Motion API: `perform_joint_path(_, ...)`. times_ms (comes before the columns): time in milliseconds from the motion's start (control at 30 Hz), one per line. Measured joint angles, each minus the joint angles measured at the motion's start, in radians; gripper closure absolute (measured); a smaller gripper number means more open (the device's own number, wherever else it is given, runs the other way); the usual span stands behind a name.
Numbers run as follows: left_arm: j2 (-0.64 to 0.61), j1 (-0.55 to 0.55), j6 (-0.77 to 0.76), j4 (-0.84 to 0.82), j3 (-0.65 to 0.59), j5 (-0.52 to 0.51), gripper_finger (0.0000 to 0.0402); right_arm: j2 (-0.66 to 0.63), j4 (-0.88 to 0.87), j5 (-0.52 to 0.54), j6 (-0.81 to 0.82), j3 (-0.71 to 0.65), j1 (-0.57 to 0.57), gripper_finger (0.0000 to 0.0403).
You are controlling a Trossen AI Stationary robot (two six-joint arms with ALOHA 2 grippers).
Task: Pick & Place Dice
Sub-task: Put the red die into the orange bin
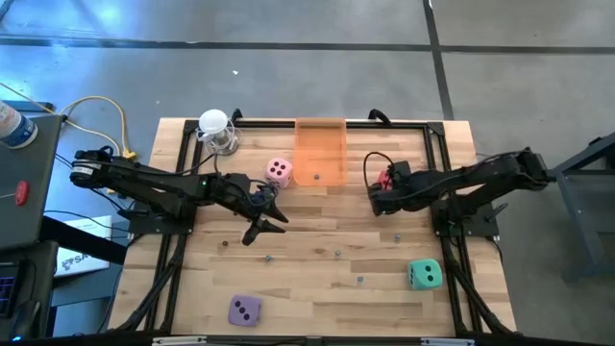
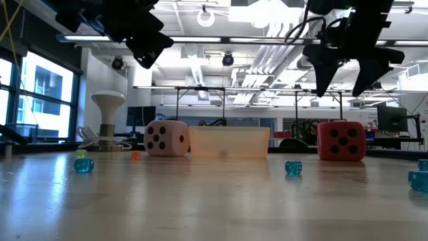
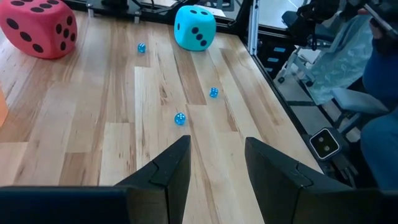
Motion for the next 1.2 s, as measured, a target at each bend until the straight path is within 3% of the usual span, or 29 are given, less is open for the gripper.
perform_joint_path(167, 0.000, 0.000, -0.001, -0.002, 0.000, 0.000, 0.0254, 0.073, 0.010, 0.012, -0.020, 0.000, 0.000, 0.0003)
perform_joint_path(467, 0.000, 0.000, 0.000, -0.002, 0.000, 0.000, 0.0254, 0.126, -0.006, 0.145, -0.018, 0.000, -0.014, 0.0003)
perform_joint_path(733, 0.000, 0.000, 0.008, -0.002, 0.000, 0.000, 0.0254, 0.104, -0.104, 0.110, 0.222, 0.000, 0.010, 0.0003)
perform_joint_path(900, 0.000, 0.000, 0.009, -0.002, 0.000, 0.000, 0.0254, 0.104, -0.076, 0.165, 0.267, 0.000, 0.032, 0.0003)
perform_joint_path(1200, 0.000, 0.000, 0.009, -0.005, 0.000, 0.001, 0.0254, 0.113, -0.038, 0.152, 0.421, -0.081, 0.040, 0.0003)
